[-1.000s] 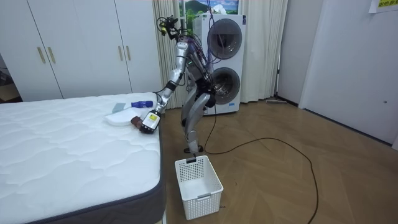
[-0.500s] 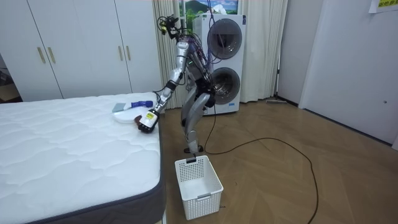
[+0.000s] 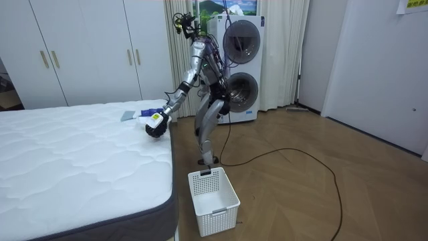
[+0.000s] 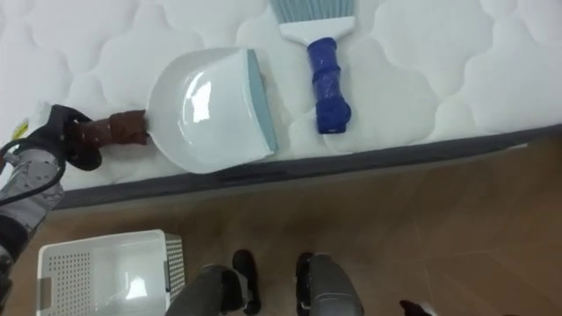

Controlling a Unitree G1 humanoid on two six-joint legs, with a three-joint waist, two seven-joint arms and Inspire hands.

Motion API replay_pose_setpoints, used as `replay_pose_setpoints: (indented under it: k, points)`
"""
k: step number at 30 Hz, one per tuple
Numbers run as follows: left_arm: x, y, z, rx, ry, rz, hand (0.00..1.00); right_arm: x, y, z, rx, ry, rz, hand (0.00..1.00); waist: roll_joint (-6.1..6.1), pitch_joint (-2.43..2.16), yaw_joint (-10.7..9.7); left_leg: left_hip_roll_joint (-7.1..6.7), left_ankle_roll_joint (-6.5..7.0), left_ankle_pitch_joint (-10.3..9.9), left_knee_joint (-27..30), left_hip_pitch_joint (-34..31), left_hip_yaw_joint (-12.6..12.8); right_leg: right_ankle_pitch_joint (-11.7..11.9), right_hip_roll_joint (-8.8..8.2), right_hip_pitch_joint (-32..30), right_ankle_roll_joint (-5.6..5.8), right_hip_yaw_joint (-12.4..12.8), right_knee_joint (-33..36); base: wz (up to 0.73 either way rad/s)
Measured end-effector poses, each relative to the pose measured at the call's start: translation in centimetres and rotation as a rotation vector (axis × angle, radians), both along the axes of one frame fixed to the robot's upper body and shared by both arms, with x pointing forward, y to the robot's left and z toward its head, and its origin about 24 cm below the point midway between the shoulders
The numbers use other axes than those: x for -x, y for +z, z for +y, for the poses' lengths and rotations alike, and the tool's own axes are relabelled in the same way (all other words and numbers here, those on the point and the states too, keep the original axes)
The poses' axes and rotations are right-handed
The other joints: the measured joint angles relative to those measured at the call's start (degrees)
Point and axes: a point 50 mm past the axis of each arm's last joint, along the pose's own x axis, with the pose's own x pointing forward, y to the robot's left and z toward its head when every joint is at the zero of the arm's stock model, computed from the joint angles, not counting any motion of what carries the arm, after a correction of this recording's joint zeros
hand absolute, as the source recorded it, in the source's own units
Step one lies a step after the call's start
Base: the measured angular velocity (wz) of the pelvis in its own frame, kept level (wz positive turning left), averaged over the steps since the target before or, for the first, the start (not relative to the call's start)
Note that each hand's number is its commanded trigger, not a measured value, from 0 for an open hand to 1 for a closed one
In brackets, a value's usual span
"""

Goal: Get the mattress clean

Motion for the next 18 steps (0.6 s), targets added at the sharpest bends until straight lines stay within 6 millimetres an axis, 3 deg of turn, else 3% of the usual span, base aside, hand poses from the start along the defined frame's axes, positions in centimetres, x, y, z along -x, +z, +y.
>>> replay_pose_setpoints:
  k: [6,11,18]
  points:
    - [0.2,-0.1,0.2,-0.026,0.001,0.003,1.00,-0.3,0.1,0.0,-0.011,-0.008,-0.030,0.00,0.10,-0.05,1.23,-0.01,-0.07,0.08,-1.55,1.50,0.43,0.05,0.03,1.40,0.10,-0.06,-1.40,-0.01]
    - [1.5,-1.5,0.8,-0.037,0.026,0.061,1.00,-0.1,0.1,-0.2,-0.008,-0.017,-0.027,0.00,0.14,-0.14,2.37,0.02,-0.24,0.17,-4.81,5.94,1.42,0.25,0.51,4.86,0.41,1.25,-3.94,-0.09]
    - [2.8,-2.9,1.2,-0.097,0.013,0.132,1.00,-0.4,0.2,-0.2,-0.015,-0.007,-0.051,0.00,0.00,-0.30,2.73,0.05,-0.62,0.47,-6.75,7.74,1.61,0.30,0.74,6.84,0.36,0.86,-6.19,0.03]
